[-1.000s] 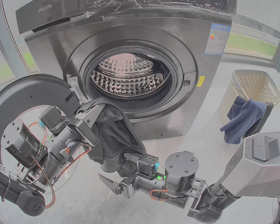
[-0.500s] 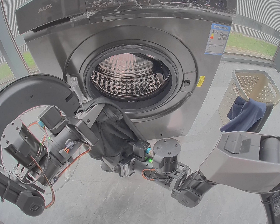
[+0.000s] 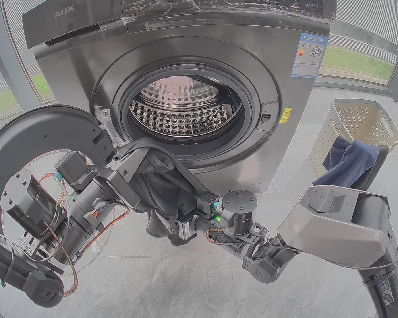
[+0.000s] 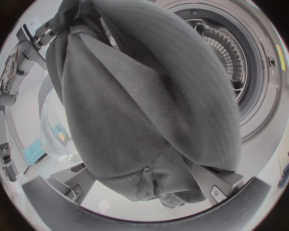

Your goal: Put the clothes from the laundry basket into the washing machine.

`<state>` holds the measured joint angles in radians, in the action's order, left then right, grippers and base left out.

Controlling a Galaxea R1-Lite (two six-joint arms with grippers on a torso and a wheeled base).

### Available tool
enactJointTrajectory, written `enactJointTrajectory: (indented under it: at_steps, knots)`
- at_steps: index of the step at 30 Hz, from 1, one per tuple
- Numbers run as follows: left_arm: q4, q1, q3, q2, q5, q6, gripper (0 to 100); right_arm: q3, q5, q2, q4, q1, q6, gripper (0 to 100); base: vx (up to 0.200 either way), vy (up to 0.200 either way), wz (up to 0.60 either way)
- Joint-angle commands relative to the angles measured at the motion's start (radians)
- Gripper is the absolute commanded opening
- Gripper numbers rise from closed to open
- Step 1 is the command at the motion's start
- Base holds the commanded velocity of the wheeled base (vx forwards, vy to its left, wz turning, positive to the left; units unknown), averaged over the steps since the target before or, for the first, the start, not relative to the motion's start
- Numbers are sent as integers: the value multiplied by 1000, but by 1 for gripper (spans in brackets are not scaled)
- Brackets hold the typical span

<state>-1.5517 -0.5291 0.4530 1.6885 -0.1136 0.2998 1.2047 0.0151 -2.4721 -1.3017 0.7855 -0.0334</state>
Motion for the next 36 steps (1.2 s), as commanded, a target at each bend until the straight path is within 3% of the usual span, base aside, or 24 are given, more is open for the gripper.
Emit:
enactJointTrajectory:
  at_steps: [1,19,20,26,36]
  knots:
    - [-1,0,1,-1,0,1,0,-2,0,-19,-1,-8,3,100,0,0,0]
    - [-1,0,-5,5,0,-1,0,108,16,-51,-11,17,-6,100,0,0,0]
    - [-1,0,-5,7,0,-1,0,105,16,-50,-14,20,-8,0,0,0,0]
    - [-1,9,-4,7,0,1,0,10,16,16,-25,41,-17,0,0,0,0]
    - [-1,43,3,7,-1,2,0,-330,13,305,-34,29,-16,0,0,0,0]
